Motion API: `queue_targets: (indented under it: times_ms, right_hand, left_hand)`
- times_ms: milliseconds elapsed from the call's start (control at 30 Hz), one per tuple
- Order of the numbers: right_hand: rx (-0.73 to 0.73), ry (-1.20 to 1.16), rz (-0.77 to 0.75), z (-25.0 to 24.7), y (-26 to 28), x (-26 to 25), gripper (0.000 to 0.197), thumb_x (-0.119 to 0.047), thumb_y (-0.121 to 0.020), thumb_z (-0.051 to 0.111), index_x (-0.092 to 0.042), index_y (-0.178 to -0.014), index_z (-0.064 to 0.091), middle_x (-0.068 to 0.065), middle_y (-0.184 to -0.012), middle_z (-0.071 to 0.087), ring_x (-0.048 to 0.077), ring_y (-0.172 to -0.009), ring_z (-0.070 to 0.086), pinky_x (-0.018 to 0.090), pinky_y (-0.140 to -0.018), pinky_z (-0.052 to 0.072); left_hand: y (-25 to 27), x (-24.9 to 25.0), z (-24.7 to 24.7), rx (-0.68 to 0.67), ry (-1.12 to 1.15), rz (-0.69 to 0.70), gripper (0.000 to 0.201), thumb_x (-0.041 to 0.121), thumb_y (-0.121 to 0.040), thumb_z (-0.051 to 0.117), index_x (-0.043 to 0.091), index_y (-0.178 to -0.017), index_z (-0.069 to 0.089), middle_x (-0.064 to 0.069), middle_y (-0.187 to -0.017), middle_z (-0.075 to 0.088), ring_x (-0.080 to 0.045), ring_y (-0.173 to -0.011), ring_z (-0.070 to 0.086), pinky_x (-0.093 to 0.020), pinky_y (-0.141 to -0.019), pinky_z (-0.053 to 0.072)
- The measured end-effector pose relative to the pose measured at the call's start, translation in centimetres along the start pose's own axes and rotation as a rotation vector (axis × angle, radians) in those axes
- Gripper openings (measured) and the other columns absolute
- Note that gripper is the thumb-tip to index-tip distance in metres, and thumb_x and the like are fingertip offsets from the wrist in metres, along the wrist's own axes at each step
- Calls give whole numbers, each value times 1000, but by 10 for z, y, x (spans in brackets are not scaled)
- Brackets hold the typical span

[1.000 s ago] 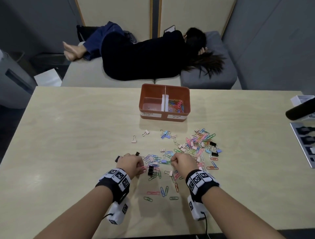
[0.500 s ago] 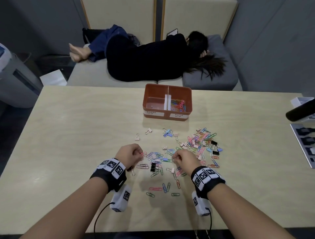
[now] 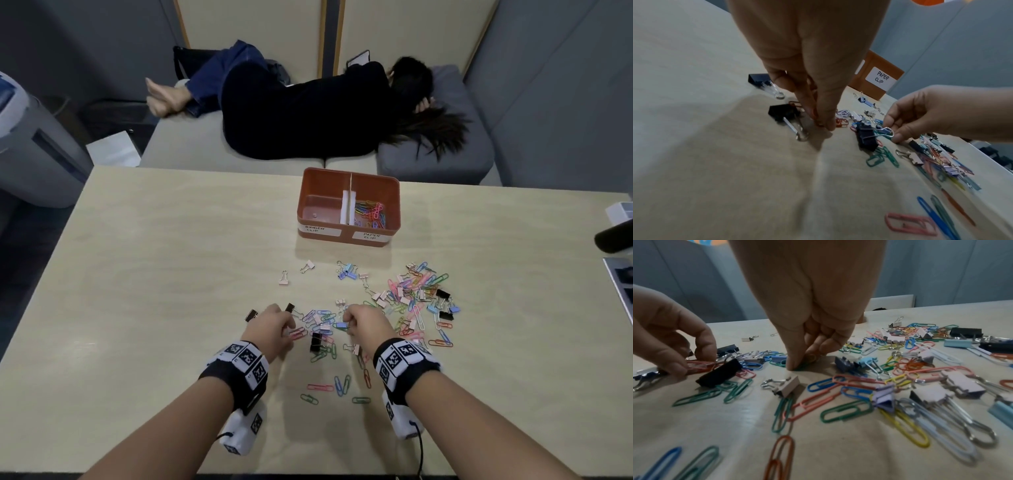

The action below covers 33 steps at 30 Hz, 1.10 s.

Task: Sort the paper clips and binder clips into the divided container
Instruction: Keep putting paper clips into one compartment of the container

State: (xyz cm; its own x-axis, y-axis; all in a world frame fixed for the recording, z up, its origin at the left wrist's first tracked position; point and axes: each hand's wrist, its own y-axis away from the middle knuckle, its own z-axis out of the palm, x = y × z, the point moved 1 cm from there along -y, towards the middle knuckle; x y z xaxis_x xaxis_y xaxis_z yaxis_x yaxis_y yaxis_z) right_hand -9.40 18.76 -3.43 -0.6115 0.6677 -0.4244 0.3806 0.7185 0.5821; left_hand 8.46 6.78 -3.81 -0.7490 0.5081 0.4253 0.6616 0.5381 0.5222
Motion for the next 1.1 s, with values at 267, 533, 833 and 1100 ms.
queue_targets:
  times_ms: [267,533,833,1100]
  right_hand:
    - [50,-16,86,5,5,5,17,-8,-89,51,-10,-102,61,8,-95,64,29,-93,62,35,-82,53]
    - [103,-130,69,3,21,6,12,-4,-87,51,-12,-88,60,2,-86,60,25,-88,62,36,-82,52]
    - [-2,-69,84,-18,30,25,16,-8,-88,55,-7,-94,70,10,-94,70,27,-91,66,30,-82,53]
    - [102,-125,-16,-43,18,17,19,-7,-84,65,-14,-101,68,-2,-81,61,18,-78,61,27,-70,51]
  left_hand:
    - [-10,16,-10,-75,-210,36,5,28,-85,64,25,-84,60,6,-94,44,-21,-92,60,-36,-94,41]
    - [-11,19,-12,-104,-211,81,8,25,-87,57,29,-85,50,12,-87,57,-18,-98,59,-33,-92,37]
    - [-14,13,-19,-99,-111,71,8,33,-87,59,26,-89,62,8,-86,60,-19,-93,61,-30,-81,45]
    - [-21,11,-32,-104,-20,85,7,23,-88,60,23,-82,56,5,-82,56,-14,-79,51,-26,-75,42]
